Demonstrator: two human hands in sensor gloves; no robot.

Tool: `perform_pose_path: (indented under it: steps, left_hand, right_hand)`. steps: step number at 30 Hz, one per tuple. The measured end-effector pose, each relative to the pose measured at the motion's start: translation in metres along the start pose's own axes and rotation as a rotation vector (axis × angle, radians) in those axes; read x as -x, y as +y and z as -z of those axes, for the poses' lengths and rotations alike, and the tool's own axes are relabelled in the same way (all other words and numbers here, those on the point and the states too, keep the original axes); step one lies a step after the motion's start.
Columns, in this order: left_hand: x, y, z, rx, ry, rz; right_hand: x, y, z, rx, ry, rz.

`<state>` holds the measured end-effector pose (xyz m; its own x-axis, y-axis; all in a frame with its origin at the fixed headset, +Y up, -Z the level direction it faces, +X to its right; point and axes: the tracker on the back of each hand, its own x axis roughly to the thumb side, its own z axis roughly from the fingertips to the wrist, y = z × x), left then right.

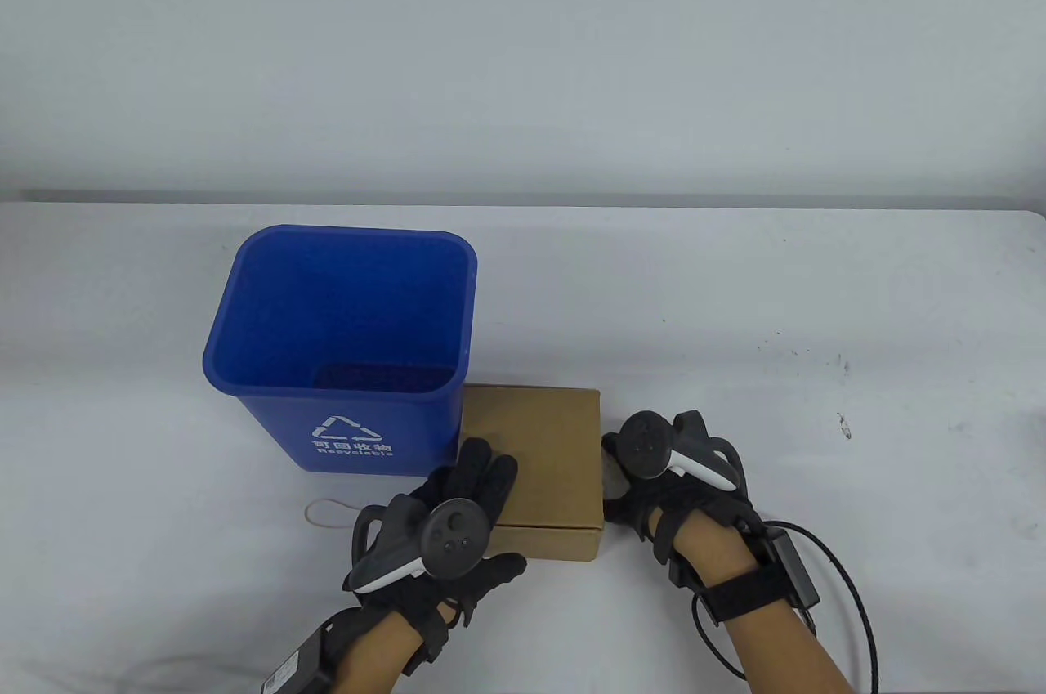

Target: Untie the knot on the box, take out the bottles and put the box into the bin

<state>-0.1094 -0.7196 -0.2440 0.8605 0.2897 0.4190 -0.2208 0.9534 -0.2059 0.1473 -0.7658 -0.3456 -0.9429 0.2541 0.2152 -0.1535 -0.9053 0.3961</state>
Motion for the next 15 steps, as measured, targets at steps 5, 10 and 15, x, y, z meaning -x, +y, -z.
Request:
perform_pose_path:
  steps: [5,10,15]
  left_hand:
    - [-0.003,-0.002,0.000,0.006,-0.005,0.016]
    - [-0.006,-0.006,0.000,0.004,0.006,0.029]
    - [-0.006,-0.008,-0.001,-0.014,0.041,0.019]
  right_hand:
    - [0.001,-0.003,0.001,0.144,0.045,0.052]
    - [-0.003,-0.005,-0.001,0.212,0.064,0.000]
    - [-0.009,-0.005,-0.004,0.187,0.095,-0.068]
